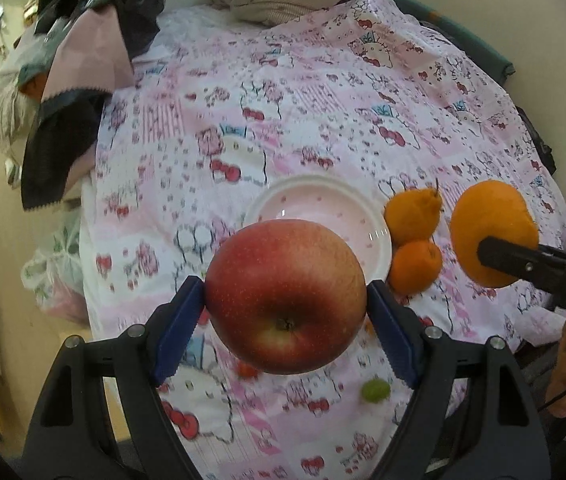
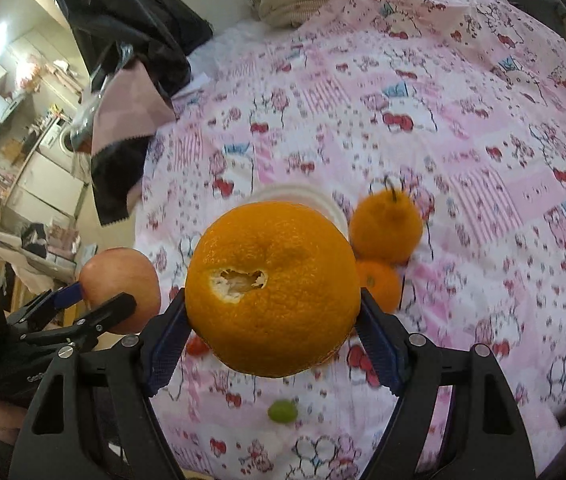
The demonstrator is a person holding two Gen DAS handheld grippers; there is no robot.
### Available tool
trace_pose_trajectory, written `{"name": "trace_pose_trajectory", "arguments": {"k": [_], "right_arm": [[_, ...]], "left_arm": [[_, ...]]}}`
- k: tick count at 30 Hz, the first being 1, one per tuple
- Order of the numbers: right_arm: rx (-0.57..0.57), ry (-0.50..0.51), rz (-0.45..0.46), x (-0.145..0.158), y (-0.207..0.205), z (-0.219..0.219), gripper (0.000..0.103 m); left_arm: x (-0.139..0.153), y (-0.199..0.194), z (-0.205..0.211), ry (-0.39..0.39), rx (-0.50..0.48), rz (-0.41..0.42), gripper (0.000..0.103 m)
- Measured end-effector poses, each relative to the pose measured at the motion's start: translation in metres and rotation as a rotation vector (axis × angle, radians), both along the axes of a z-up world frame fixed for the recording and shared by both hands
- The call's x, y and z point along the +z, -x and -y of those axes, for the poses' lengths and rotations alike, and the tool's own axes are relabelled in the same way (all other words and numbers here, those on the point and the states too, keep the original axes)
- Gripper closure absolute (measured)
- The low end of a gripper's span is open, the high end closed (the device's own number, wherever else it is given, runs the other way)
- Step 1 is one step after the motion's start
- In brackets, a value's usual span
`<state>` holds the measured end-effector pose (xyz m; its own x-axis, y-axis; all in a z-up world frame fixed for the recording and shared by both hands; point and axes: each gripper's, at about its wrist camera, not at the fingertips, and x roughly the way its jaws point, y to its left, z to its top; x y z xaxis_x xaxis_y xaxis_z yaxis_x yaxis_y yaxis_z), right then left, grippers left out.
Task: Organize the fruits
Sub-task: 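Lift the large orange with the right gripper while the left gripper carries the apple over the plate, then lower the apple and orange onto the white plate and open both grippers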
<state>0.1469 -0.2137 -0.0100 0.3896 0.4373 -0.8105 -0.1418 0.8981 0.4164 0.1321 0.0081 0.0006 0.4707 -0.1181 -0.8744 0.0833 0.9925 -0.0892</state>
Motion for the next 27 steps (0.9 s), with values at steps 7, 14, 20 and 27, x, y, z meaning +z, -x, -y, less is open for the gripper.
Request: {"name": "trace_pose_trajectory", "arguments": {"k": [7, 14, 20, 27], "right_arm": [[-0.018, -0.023, 0.0, -0.007, -0.044, 0.01, 0.022], [0.002, -0.007, -0.067, -0.042, -0.085, -0.007, 0.022], [0.038, 0.027, -0.116, -0.077, -0.108, -0.03, 0.022], [0.065, 0.081, -0.156, -0.109, -0.124, -0.047, 0.022]], "left_arm": [[-0.006, -0.046, 0.011, -0.057, -0.029, 0.009, 0.024], [-0.045, -0.081, 0.025, -0.085, -0.067, -0.061, 0.024], [-0.085, -0.097, 0.04, -0.141, -0.131, -0.11, 0.024], [-0.115, -0.111, 0.044, -0.173, -0.152, -0.15, 0.024]]}}
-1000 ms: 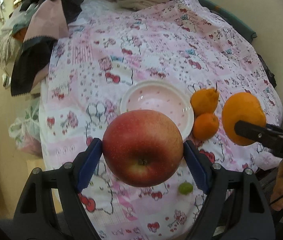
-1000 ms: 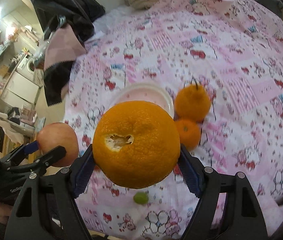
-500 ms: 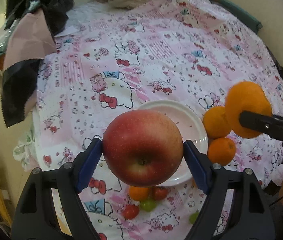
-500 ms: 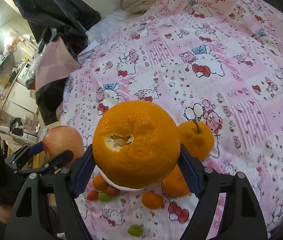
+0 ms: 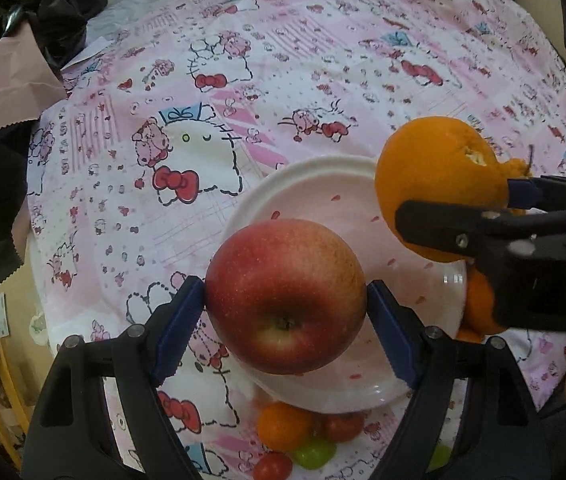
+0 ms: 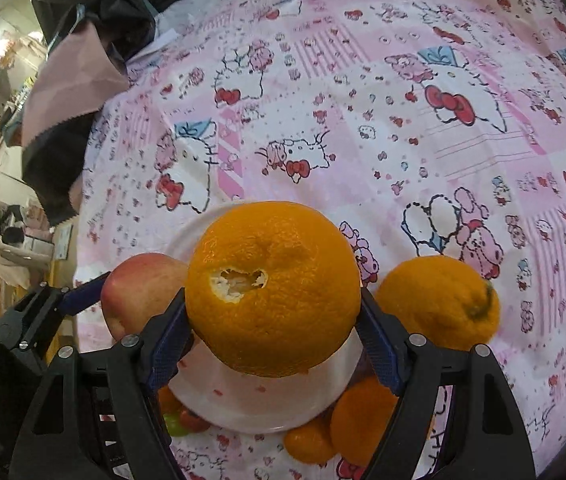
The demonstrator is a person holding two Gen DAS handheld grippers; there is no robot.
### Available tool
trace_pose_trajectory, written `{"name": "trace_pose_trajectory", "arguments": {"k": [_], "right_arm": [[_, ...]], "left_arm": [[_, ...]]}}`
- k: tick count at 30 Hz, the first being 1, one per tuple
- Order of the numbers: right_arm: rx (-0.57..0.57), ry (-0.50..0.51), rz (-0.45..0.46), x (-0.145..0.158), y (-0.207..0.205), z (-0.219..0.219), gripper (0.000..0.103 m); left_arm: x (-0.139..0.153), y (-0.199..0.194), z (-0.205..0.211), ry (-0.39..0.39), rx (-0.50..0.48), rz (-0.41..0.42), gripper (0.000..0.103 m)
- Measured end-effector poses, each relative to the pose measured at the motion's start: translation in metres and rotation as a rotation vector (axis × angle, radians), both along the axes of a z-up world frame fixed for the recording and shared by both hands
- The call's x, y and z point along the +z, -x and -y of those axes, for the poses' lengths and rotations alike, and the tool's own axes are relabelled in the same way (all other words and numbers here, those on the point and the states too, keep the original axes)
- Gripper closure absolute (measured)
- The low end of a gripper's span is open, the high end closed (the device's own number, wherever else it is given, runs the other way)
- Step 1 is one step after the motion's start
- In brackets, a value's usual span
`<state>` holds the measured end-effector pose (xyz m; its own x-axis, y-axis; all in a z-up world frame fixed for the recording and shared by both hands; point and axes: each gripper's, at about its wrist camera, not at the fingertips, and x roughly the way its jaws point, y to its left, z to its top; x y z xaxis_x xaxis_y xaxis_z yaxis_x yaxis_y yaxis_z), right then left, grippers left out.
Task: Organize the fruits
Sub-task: 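Lower the apple and orange onto the white plate and open both grippers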
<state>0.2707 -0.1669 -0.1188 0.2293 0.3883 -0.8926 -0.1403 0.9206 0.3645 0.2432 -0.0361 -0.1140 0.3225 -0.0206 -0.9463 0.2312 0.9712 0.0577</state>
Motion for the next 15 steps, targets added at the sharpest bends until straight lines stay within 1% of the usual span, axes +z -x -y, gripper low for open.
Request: {"name": "trace_pose_trajectory", "arguments": {"k": [5, 8, 11, 15], "right_arm": [[0.004, 0.015, -0.031, -0.016, -0.004, -0.002, 0.022], [0.008, 0.026, -0.039, -0.02, -0.005, -0.002, 0.022], [0.024, 0.047, -0.031, -0.022, -0.005, -0.007, 0.021], [0.052, 0.076, -0.027, -0.026, -0.003, -0.014, 0.021]], "left_arm": [[-0.01, -0.007, -0.001, 0.003, 0.004, -0.018, 0.023], [-0.019, -0.01, -0.001, -0.004, 0.003, -0.032, 0.023], [-0.027, -0.014, -0.003, 0.043, -0.013, -0.057, 0.023], [-0.029, -0.013, 0.0, 0.033, -0.033, -0.055, 0.022]]}}
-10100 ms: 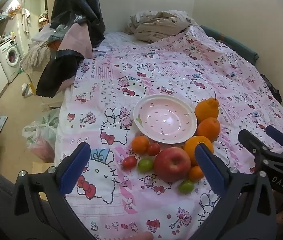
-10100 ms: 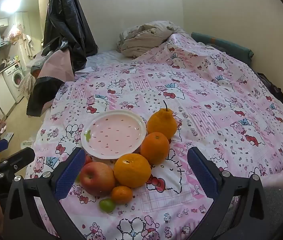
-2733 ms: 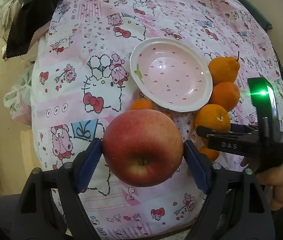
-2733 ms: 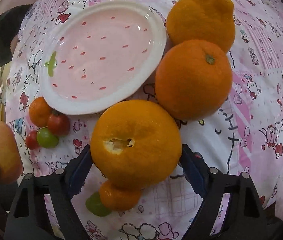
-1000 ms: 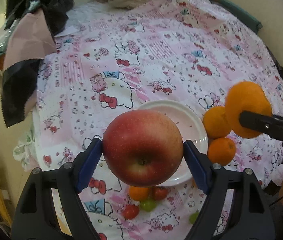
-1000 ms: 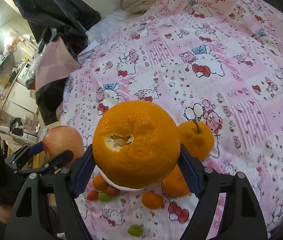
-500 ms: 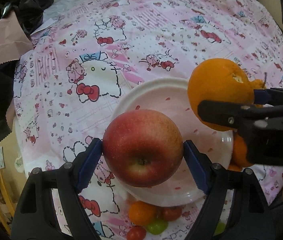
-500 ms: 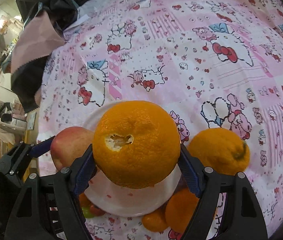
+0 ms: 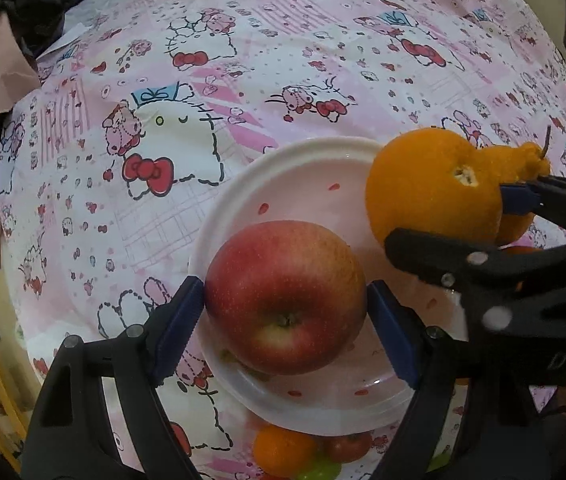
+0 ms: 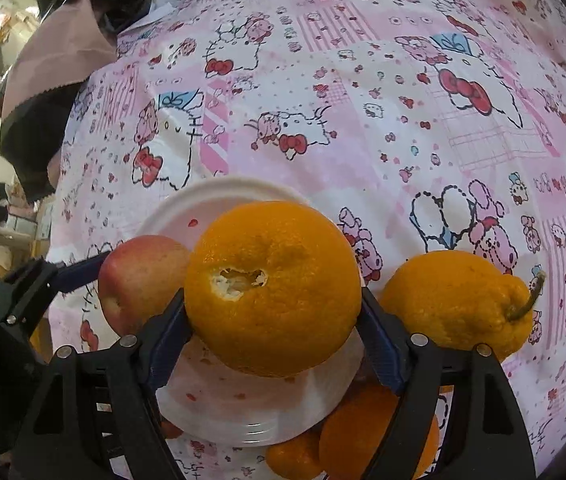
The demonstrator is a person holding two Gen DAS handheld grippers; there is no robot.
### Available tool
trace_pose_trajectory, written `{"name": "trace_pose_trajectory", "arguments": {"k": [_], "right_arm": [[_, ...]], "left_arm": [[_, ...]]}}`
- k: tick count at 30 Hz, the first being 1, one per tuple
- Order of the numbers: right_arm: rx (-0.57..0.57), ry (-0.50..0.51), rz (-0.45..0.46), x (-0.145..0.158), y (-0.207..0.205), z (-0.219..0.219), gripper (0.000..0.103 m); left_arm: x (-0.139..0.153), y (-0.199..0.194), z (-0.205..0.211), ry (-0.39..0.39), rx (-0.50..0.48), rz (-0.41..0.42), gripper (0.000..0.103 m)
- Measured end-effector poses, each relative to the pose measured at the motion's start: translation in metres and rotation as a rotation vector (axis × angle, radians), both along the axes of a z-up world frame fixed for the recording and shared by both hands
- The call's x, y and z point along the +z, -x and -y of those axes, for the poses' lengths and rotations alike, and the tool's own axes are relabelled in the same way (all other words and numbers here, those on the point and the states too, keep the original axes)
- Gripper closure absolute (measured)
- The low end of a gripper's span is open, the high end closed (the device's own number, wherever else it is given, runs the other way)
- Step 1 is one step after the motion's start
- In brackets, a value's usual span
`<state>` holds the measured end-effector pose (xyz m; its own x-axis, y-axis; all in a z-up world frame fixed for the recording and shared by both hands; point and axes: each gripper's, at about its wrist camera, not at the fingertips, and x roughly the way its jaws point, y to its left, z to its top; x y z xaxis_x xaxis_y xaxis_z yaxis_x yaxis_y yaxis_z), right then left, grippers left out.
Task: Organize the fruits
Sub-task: 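Lower the apple and orange onto the white plate and open both grippers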
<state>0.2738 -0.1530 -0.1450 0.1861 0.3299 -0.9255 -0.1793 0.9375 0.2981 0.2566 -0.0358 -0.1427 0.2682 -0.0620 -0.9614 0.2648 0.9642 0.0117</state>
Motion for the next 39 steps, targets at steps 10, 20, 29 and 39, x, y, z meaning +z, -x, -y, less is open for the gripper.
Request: {"name": "trace_pose_trajectory", "arguments": {"k": [10, 20, 29, 39], "right_arm": [[0.028, 0.015, -0.012, -0.009, 0.002, -0.007, 0.018], [-0.005, -0.01, 0.018, 0.011, 0.002, 0.002, 0.019], [-0.022, -0.005, 0.039, 0.029, 0.006, 0.007, 0.019], [-0.053, -0.006, 0.075, 0.05, 0.016, 0.02, 0.019]], "left_arm": [[0.0, 0.003, 0.007, -0.044, -0.033, 0.023, 0.021], [0.017, 0.005, 0.001, -0.009, -0.002, 0.057, 0.021], [0.033, 0.011, -0.001, 0.024, 0.021, 0.083, 0.021], [0.056, 0.028, -0.001, 0.034, 0.024, 0.138, 0.021]]}}
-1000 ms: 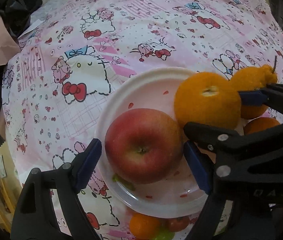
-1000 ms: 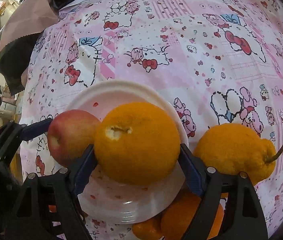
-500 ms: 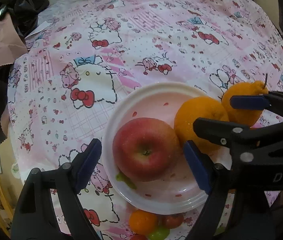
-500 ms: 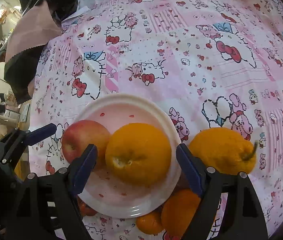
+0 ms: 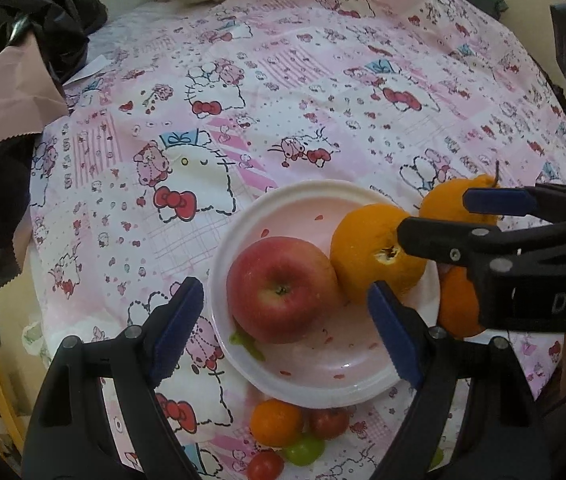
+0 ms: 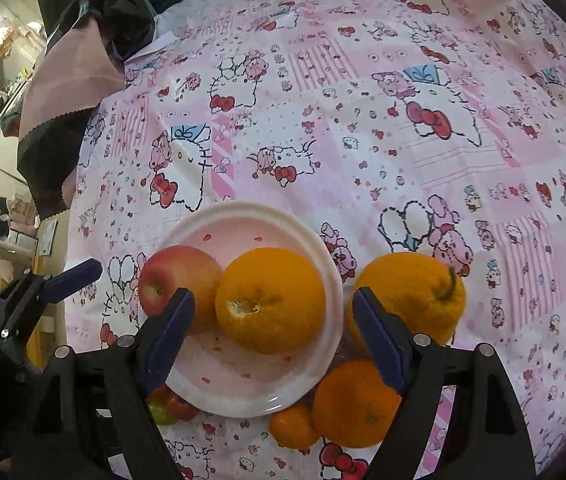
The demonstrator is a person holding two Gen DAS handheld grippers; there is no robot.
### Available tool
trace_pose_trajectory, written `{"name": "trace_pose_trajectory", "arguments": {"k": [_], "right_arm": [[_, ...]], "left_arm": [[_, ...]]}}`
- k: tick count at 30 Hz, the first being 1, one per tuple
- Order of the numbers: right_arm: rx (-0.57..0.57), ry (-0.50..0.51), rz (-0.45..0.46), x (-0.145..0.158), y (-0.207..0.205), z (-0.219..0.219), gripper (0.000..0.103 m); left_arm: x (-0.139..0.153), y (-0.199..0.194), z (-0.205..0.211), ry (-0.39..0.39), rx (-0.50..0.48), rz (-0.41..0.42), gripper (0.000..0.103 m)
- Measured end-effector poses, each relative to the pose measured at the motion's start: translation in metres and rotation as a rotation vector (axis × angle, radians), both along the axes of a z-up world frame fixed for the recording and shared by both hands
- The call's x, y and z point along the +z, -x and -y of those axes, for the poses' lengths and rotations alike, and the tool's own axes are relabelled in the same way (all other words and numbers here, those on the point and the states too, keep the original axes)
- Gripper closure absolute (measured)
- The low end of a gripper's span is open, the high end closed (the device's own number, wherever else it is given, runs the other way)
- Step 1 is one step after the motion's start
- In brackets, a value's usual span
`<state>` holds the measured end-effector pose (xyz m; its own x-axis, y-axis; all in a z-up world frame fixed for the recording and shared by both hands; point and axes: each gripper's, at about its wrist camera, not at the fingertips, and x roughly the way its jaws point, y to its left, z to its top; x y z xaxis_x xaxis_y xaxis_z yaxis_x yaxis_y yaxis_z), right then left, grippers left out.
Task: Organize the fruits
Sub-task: 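Lower the apple and orange onto the white plate and open both grippers, then grasp another orange beside the plate with the right gripper and lift it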
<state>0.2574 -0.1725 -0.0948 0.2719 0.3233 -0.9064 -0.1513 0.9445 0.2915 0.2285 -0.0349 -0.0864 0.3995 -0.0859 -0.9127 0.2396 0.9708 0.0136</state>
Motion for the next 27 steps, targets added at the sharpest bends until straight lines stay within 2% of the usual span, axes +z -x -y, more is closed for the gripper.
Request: {"name": "trace_pose_trajectory", "arguments": {"k": [5, 9, 16, 23, 27], "right_arm": [[-0.035, -0.023, 0.023, 0.014, 0.01, 0.011, 0.019], [-0.055, -0.034, 0.033, 0.027, 0.021, 0.02, 0.019], [-0.069, -0.034, 0.075, 0.049, 0.042, 0.037, 0.019], [-0.138, -0.02, 0.057, 0.052, 0.07, 0.071, 0.019], [-0.179, -0.045, 0.055, 0.055, 0.085, 0.088, 0.019]], "left_arm": [[0.014, 0.01, -0.003, 0.016, 0.018, 0.035, 0.021], [0.022, 0.019, -0.003, -0.009, 0.019, 0.069, 0.021], [0.039, 0.039, -0.016, 0.042, 0.079, 0.083, 0.021], [0.059, 0.072, -0.029, 0.102, 0.144, 0.141, 0.021], [0.063, 0.088, -0.036, 0.127, 0.185, 0.158, 0.021]]}}
